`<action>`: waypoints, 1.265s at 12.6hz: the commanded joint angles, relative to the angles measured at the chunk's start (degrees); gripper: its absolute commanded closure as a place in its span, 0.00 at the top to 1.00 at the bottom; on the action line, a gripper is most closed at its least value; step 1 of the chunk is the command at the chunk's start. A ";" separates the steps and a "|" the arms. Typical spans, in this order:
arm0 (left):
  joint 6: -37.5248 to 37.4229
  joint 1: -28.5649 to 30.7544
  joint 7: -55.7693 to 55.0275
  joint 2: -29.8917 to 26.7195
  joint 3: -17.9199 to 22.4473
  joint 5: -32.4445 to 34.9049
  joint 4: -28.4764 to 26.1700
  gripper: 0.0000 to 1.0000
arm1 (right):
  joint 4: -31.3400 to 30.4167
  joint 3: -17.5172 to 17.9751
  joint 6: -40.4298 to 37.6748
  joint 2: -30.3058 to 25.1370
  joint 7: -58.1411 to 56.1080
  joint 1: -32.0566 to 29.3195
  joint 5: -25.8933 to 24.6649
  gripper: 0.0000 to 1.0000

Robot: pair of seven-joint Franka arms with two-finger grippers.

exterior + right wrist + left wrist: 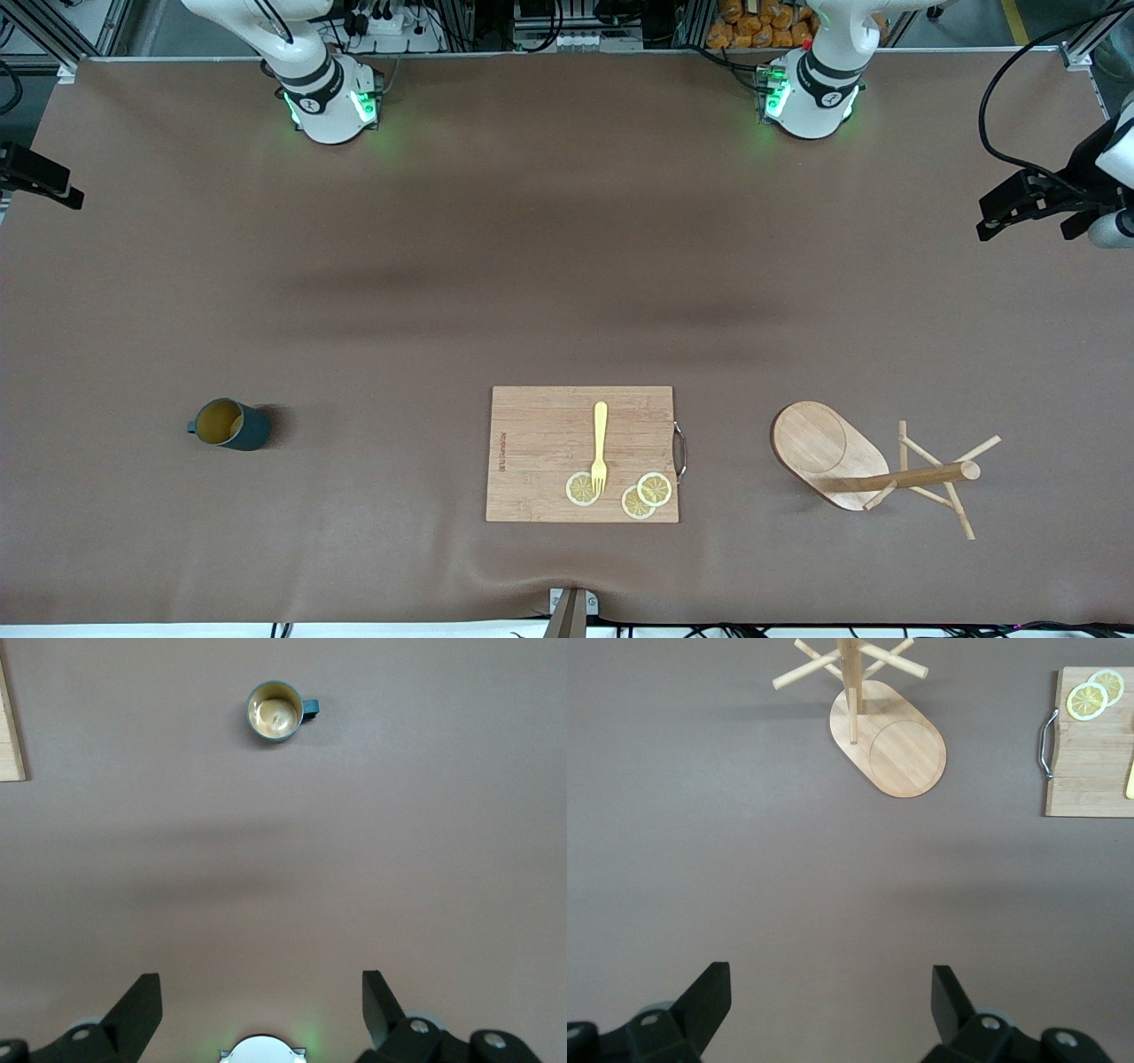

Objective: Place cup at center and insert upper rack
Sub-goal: 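Reach the right gripper down to the teal mug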

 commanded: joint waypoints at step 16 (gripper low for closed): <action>-2.22 -0.30 0.67 1.28 -0.46 -0.77 1.44 1.00 | 1.01 0.17 -1.41 0.76 -0.11 -1.11 -0.92 1.00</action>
